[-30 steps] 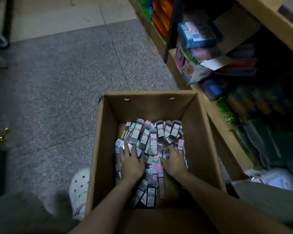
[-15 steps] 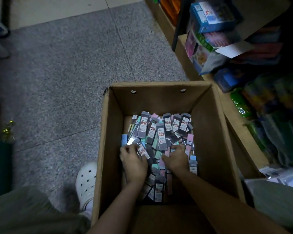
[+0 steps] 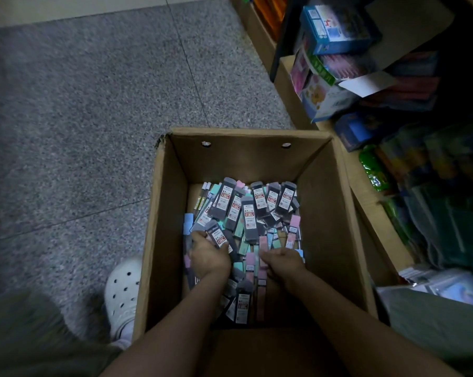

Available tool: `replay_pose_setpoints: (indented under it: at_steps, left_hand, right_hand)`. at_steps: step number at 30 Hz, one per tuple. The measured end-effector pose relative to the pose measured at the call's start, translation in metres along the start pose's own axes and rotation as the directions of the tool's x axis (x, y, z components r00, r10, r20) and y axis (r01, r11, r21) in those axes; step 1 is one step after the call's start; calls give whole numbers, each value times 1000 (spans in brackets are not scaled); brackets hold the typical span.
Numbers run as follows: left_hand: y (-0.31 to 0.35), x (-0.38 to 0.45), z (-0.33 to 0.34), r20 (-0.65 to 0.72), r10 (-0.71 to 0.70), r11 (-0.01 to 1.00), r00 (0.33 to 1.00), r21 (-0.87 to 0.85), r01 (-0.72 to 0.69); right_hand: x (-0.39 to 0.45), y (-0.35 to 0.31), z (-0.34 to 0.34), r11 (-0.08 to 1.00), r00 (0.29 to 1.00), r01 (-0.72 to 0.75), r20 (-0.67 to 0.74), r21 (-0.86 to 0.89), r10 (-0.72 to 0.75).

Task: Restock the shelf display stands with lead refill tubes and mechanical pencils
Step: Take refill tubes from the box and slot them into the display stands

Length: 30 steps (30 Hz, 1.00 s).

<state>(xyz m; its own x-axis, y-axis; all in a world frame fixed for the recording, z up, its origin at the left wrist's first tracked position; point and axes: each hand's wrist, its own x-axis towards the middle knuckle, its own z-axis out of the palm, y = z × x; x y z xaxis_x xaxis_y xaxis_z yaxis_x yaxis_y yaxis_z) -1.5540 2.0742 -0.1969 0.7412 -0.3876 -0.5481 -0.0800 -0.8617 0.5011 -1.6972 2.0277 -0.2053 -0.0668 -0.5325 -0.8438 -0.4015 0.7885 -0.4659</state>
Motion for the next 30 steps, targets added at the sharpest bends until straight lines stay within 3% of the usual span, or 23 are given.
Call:
replay_pose_setpoints:
  at_steps: [3,8,11,13,15,18,24,30]
  left_hand:
    - [-3,0,4,6,47,998,999,-36,-47]
    - [-6,-12,2,15,123,987,992,-109,-120]
    - [3,-22,-10,80,181,967,980,-195,-163]
    - [16,-31,-22,170,300,928,939,-280,-246]
    - [39,-41,-40,244,468,865,849,-324,-384]
    - [90,-54,-80,330,687,725,647,-363,-585]
    - [203,-92,-160,472,829,493,301,-361,-791]
    - [245,-132,-164,551,821,484,151,-531,-695]
  right_hand:
    - [-5,2,-4,996,997,-62,53,66,58]
    - [-32,-2,-13,985,997,-72,8,155,72]
    - [-60,-17,-22,992,999,30,17,124,-32]
    - [-81,-32,-30,983,987,154,39,95,-158]
    - [-106,-50,-41,949,946,307,87,66,-312]
    - [-143,-81,-62,863,858,505,110,-6,-501]
    - [-213,-136,-121,666,671,739,19,-105,-741]
    - [-262,-140,-166,591,574,790,-143,-165,-807]
